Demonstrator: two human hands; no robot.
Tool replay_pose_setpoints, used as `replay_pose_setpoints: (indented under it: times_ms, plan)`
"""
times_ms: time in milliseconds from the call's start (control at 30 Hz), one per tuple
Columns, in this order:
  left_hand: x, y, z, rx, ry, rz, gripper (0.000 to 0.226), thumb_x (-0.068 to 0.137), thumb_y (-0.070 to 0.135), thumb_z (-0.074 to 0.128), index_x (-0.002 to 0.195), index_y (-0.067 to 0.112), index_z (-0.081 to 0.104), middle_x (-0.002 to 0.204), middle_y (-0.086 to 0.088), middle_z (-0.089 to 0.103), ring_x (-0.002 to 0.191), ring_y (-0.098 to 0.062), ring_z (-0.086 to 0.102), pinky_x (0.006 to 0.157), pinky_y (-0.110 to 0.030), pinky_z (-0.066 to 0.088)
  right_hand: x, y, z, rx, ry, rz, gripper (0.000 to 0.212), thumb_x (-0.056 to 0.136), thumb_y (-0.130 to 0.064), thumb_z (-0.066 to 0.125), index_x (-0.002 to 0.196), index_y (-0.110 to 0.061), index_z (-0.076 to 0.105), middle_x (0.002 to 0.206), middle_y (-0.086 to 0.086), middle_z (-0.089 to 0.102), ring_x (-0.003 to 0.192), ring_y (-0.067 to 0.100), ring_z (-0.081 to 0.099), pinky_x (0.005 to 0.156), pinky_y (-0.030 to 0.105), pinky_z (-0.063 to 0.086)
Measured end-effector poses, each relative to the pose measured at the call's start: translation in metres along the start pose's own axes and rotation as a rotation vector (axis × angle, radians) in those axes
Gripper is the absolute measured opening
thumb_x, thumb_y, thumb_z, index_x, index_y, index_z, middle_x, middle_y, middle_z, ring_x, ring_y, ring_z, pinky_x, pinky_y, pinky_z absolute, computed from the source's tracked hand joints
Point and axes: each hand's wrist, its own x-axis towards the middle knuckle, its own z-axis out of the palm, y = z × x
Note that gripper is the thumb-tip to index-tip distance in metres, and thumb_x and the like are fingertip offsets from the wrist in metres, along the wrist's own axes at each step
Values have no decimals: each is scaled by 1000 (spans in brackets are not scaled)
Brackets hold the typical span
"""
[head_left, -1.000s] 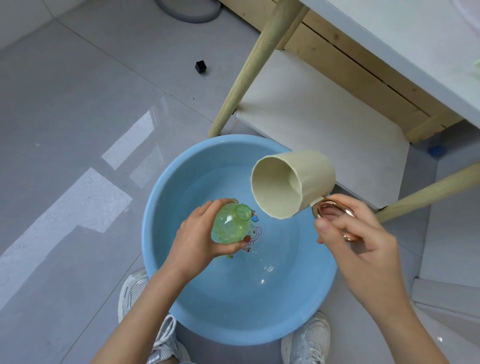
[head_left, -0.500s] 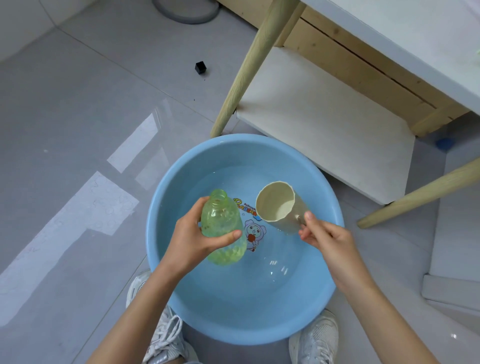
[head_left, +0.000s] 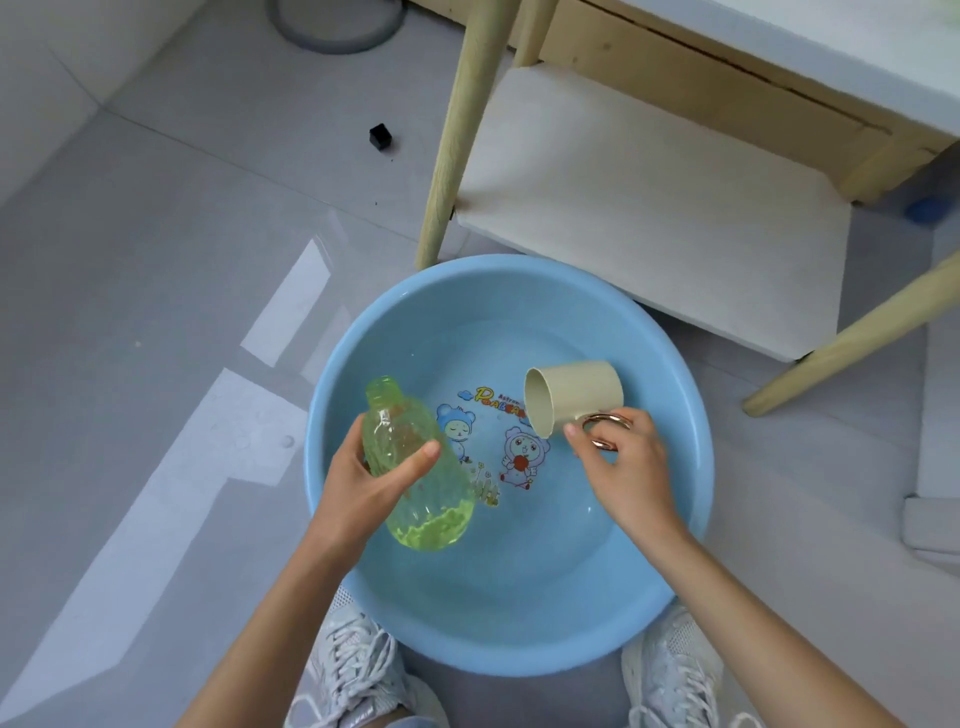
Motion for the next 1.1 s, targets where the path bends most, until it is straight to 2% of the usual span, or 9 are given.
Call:
replay_pose_setpoints:
  times_ms: [133, 233, 400, 500, 633, 733, 933, 1033, 1100]
  plan:
    - [-2, -1, -1, 39, -12, 12, 59, 56, 45, 80, 108, 24, 61, 100, 1, 71, 93, -17, 68, 82, -33, 54, 6, 9, 3, -86, -9, -22, 23, 86, -26, 70, 72, -7, 68, 97, -3, 47, 98, 21, 59, 88, 29, 46]
    - [-1, -1, 1, 42, -3, 17, 62, 50, 51, 78, 105, 26, 61, 97, 2, 71, 91, -16, 68, 80, -33, 54, 9, 15, 6, -141, -4, -55, 23, 84, -25, 72, 69, -9, 64, 101, 6, 51, 98, 27, 59, 86, 37, 51]
    - [1, -2, 3, 67, -5, 32, 51, 56, 41, 82, 100, 24, 61, 91, 6, 71, 86, -12, 68, 76, -28, 53, 13, 15, 13, -262, -43, -66, 25, 85, -25, 71, 71, -6, 65, 107, 16, 54, 97, 35, 57, 81, 34, 47]
    - [2, -2, 4, 68, -13, 44, 47, 59, 34, 79, 99, 21, 60, 86, 8, 70, 81, -10, 67, 70, -23, 53, 16, 13, 15, -300, -53, -75, 25, 85, -25, 71, 71, -5, 66, 106, 18, 55, 95, 36, 57, 80, 35, 48]
    - [2, -3, 4, 68, -28, 60, 57, 53, 43, 83, 100, 22, 60, 89, 6, 71, 80, -10, 67, 68, -22, 53, 22, 14, 17, -308, -63, -57, 26, 85, -26, 71, 70, -5, 66, 104, 18, 55, 92, 36, 58, 80, 34, 46]
    - [1, -4, 2, 61, -31, 63, 55, 55, 39, 83, 102, 22, 60, 91, 5, 71, 83, -11, 68, 70, -22, 54, 23, 12, 18, -312, -73, -50, 27, 85, -27, 70, 71, -5, 66, 104, 18, 54, 94, 36, 56, 81, 35, 46]
    - [2, -4, 0, 61, -17, 80, 48, 60, 31, 80, 102, 22, 60, 91, 7, 71, 82, -9, 68, 68, -21, 53, 32, 6, 8, -277, -76, -24, 26, 88, -32, 66, 81, -8, 74, 103, 17, 59, 104, 29, 56, 83, 28, 39]
    - [3, -4, -1, 71, -18, 96, 48, 61, 31, 81, 103, 22, 60, 92, 6, 70, 84, -11, 68, 71, -24, 54, 34, 2, -7, -281, -70, -52, 27, 88, -34, 66, 82, -9, 75, 99, 14, 62, 102, 24, 57, 78, 24, 35]
    - [3, -3, -1, 71, -23, 103, 50, 61, 29, 86, 103, 21, 59, 92, 6, 71, 84, -11, 68, 71, -23, 54, 35, 1, -18, -283, -72, -52, 30, 89, -34, 65, 73, -10, 72, 86, 10, 63, 92, 22, 57, 70, 22, 32]
